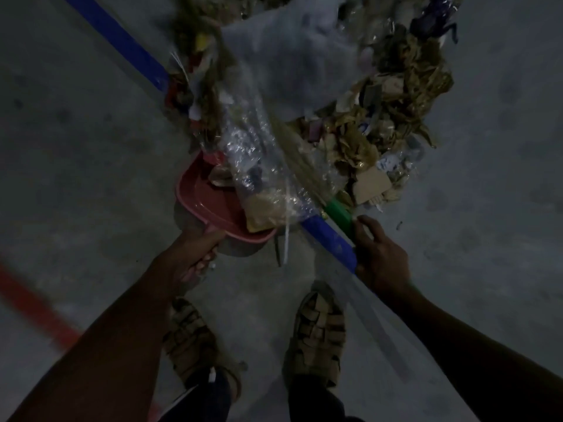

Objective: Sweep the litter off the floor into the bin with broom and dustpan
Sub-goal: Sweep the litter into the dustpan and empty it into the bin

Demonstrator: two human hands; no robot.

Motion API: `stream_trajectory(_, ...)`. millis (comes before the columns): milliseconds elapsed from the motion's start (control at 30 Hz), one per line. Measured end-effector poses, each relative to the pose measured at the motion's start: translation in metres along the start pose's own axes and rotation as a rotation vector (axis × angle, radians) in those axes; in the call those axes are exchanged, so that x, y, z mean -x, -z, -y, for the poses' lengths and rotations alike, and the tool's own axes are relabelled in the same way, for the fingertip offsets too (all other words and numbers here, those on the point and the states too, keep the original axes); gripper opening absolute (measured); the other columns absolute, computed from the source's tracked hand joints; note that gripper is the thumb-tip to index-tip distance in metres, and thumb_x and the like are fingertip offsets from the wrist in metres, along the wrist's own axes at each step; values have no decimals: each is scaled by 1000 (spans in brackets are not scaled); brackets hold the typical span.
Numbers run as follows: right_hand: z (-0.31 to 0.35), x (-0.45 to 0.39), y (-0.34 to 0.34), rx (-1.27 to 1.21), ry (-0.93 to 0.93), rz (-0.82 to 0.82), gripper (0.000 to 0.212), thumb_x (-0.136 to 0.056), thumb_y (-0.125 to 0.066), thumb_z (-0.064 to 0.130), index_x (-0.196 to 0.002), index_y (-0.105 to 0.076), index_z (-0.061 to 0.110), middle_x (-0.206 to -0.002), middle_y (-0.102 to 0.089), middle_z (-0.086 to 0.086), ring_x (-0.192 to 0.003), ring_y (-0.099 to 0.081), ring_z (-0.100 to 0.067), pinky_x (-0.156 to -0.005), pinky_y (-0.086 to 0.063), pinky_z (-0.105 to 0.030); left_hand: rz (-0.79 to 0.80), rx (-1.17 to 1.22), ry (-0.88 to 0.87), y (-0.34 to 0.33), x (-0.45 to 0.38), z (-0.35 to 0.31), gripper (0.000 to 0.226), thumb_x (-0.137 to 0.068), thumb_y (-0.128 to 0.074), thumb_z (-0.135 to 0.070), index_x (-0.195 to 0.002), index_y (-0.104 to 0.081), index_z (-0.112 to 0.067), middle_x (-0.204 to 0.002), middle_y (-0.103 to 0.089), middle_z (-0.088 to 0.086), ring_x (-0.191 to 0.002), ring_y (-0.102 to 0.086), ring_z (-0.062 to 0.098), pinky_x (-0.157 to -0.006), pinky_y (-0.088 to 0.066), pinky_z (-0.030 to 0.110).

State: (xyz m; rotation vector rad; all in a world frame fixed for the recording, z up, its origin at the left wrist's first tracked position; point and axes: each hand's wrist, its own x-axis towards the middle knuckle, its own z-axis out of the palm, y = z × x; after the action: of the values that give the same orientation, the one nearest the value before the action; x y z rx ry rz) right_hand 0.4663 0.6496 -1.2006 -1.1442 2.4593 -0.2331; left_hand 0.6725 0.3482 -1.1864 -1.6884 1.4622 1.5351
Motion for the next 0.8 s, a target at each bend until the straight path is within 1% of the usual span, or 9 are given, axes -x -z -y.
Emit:
stream_trajectory(67,1,5,1,-28,13,1,67,-81,-71,24,-143,-45,20,-148,-41,0,-84,-68,-29,-53,-54,-34,8,0,1,0,1,1,44,-101,-58,-34,-67,-49,-7,-41,-39,0,-28,-33,8,-33,-26,16)
stream_trajectory(133,4,2,8,-56,18,-59,61,-85,-65,25,-142,-46,21,-148,-43,0,-87,-69,-25,-53,-54,-33,17,7,-8,-2,1,1,43,-100,-58,-34,-67,-50,-8,-41,-39,-2,-29,-32,7,-35,-25,16)
stream_trajectory(233,5,-16,22,-37,-28,-207,61,-81,-65,10,-139,-50,16,-145,-48,-6,-87,-68,-30,-51,-51,-31,29,6,-42,-4,1,-2,40,-101,-58,-33,-70,-49,-9,-41,-40,-4,-30,-31,6,-35,-24,13)
stream_trajectory(333,-1,-43,34,35,-119,-276,67,-79,-65,5,-143,-46,15,-147,-44,-8,-90,-62,-35,-49,-47,-33,40,-3,-26,-3,-2,-2,41,-101,-57,-36,-70,-49,-10,-40,-41,-5,-30,-31,6,-35,-25,13)
stream_trajectory(433,-10,-69,45,120,-196,-229,80,-72,-70,4,-146,-42,13,-148,-40,-10,-90,-60,-38,-54,-37,-30,45,-4,-15,-1,-4,-1,41,-101,-57,-35,-71,-49,-9,-40,-41,-5,-30,-31,6,-36,-25,13)
stream_trajectory(533,-19,-77,44,139,-158,-154,75,-72,-68,4,-144,-45,12,-148,-40,-8,-87,-60,-38,-54,-32,-29,33,-21,-10,-3,-1,-3,41,-100,-57,-37,-71,-50,-9,-40,-41,-6,-30,-32,6,-34,-26,15)
stream_trajectory(600,-20,-74,39,160,-106,-121,73,-74,-69,4,-143,-47,11,-147,-41,-8,-84,-61,-37,-52,-32,-26,29,-18,-8,-2,-2,-4,41,-100,-57,-37,-71,-51,-9,-39,-42,-6,-30,-32,6,-33,-26,15)
stream_trajectory(700,-16,-63,28,133,-68,-61,70,-73,-74,4,-139,-51,9,-145,-44,-8,-75,-62,-34,-47,-34,-24,26,-36,-22,-5,-3,-9,42,-100,-58,-39,-70,-52,-9,-41,-43,-5,-31,-33,6,-33,-27,15)
stream_trajectory(800,-9,-52,15,78,-37,-14,70,-70,-75,6,-137,-53,9,-145,-45,-8,-77,-65,-35,-46,-39,-26,39,-38,-9,-9,-5,-19,48,-96,-62,-46,-66,-51,-10,-44,-43,-1,-32,-33,10,-33,-31,17)
